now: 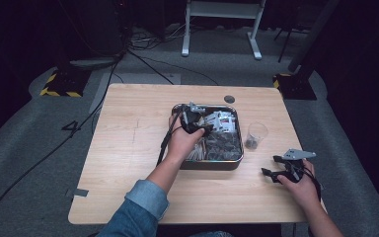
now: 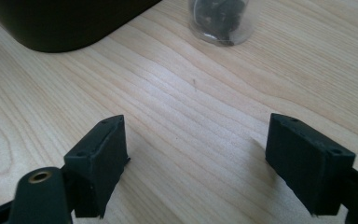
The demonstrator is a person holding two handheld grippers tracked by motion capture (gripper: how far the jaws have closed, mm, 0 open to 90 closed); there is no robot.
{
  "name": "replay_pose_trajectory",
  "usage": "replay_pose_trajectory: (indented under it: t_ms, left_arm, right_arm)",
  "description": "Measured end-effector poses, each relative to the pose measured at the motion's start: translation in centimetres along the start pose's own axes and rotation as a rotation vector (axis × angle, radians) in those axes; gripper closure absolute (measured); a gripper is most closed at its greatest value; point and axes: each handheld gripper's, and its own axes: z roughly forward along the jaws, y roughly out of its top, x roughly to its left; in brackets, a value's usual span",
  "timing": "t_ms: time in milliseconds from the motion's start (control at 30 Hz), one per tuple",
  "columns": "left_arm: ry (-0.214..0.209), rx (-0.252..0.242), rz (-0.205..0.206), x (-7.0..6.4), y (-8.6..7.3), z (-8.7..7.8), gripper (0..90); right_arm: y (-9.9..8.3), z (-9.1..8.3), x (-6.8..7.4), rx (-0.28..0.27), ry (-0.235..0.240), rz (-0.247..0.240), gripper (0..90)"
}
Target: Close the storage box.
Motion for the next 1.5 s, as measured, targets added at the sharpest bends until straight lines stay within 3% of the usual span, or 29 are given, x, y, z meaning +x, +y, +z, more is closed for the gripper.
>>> replay_pose_trajectory:
  t_ms: [300,500,667,933,1267,1500]
  left_arm:
    - [-0.014,-0.039,0.032,-0.2,-0.3,-3.8,34.2]
    - [-0.011,-0.065,0.054,0.0,-1.8,-6.7,33.2]
    - [-0.01,-0.071,0.043,0.2,-3.1,-8.3,33.0]
    - [-0.006,-0.083,0.079,0.6,-5.1,-10.9,32.4]
    - [0.014,-0.066,0.077,2.4,-8.3,-13.2,30.6]
    - [0.04,-0.048,0.073,2.9,-10.6,-13.5,30.3]
  right_arm:
    - [0.3,0.3,0.0,0.002,0.002,-0.003,20.5]
    - [0.3,0.3,0.0,0.002,0.003,-0.004,20.5]
    - [0.3,0.3,-0.2,0.001,0.015,-0.01,20.6]
    - [0.8,0.9,-0.2,0.002,0.016,-0.017,20.6]
    - [0.8,0.8,-0.2,0.002,0.017,-0.017,20.6]
    - [0.6,0.7,-0.1,0.002,0.021,-0.019,20.6]
